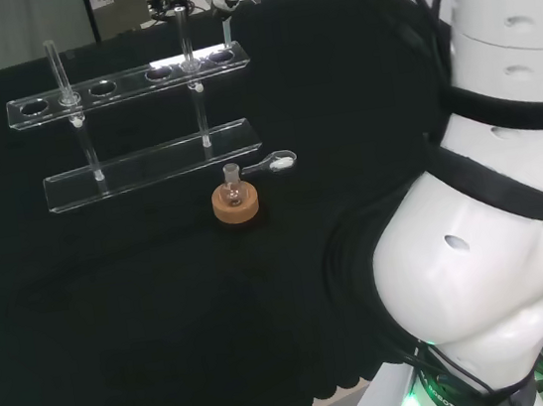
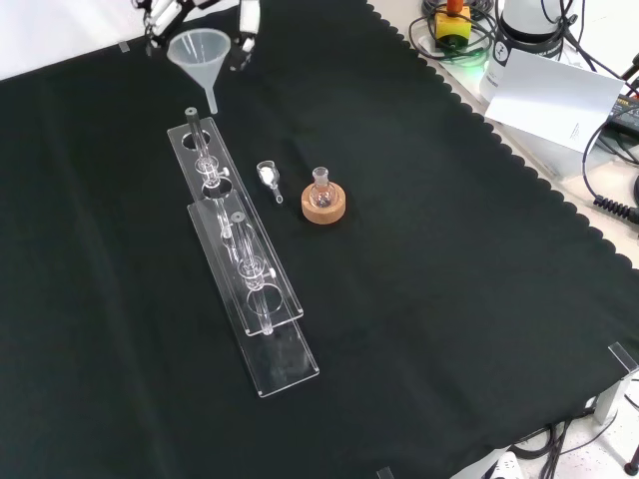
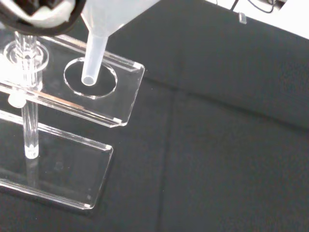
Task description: Pick up the funnel from the transparent funnel stand.
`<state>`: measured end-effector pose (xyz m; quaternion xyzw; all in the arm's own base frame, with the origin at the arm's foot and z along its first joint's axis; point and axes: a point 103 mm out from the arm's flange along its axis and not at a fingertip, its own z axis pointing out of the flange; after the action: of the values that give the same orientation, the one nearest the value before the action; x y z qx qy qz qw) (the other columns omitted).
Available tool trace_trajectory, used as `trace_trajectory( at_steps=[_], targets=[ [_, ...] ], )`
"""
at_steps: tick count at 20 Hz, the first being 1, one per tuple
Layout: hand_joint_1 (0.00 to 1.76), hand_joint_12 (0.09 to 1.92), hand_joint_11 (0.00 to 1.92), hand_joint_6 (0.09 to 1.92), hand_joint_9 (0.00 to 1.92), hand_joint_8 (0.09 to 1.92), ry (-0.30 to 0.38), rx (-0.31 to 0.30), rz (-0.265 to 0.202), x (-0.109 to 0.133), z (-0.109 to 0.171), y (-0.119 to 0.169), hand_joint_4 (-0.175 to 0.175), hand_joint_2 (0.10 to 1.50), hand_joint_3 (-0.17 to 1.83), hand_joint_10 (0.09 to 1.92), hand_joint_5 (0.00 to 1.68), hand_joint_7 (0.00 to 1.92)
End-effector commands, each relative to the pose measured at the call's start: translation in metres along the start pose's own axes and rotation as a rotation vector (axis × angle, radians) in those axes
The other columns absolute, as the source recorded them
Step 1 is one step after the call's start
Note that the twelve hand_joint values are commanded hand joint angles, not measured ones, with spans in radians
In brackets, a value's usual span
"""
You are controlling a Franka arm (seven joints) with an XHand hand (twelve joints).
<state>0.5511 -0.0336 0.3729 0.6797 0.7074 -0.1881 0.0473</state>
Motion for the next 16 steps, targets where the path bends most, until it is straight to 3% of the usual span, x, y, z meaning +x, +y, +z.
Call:
trace_trajectory(
  at_steps=[1,16],
  targets=[
    [0.82,1.28,0.48,1.02,0.84,0.75,-0.025,-0.027,0.030,-0.001,-0.017,-0.039,0.008,0.65,0.59,0.57,0.57,0.62],
    [0.82,1.28,0.49,1.01,0.83,0.75,-0.022,-0.023,0.058,0.028,-0.012,-0.125,0.010,0.65,0.60,0.56,0.57,0.61]
  ],
)
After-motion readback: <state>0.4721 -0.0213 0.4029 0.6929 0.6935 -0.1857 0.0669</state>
